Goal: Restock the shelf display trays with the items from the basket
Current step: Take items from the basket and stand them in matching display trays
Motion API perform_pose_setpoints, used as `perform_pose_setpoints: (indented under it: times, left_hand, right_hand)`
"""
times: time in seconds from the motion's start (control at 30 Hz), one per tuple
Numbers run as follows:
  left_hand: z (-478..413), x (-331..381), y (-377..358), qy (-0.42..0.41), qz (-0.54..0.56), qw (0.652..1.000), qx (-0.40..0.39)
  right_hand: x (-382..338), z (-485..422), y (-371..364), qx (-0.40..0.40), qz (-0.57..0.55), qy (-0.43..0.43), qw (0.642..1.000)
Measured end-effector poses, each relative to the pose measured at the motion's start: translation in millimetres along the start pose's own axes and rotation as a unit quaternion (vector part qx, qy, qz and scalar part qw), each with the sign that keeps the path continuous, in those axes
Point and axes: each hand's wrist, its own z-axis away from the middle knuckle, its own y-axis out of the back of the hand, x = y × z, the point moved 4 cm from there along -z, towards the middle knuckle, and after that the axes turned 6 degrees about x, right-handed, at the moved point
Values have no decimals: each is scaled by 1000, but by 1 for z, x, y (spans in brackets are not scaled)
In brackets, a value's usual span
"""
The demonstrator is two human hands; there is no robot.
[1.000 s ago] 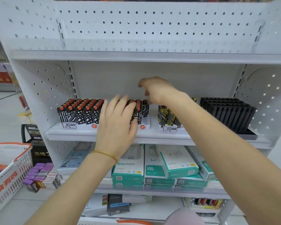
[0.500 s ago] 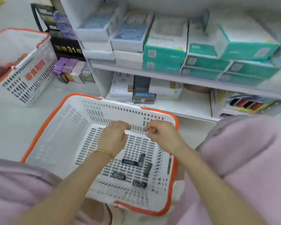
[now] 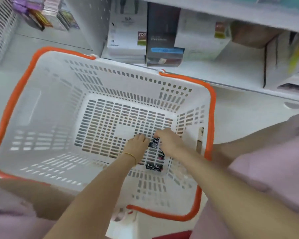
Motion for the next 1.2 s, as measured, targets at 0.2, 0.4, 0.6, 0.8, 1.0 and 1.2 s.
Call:
perform_pose_setpoints:
  times: [0.2,0.4,0.6,0.8,1.0,1.2]
  left_hand:
    - [-2,-8,-15,2,-54,998,-20]
    - [17,-40,-31,12,-1,992,-122]
    - [21,-35,-35,-25,-64,985,-158]
    - [18,-28,-36,-60,-100,977,-181]
    - [21,-26,-35,37,56,977,-204]
    - [24,-41,-35,288,472,816,-167]
  right_hand:
    - [8,-17,-30,2,228,102,968]
    - [9,-28,-52,-36,390,195,899]
    - [16,-29,-63,-45,361,180,914]
    - [19,-27,-70,-73,315,173,930]
    - [19,-20,-85,-110,165,76,977]
    - [19,-16,-105,-102,14,-34,994]
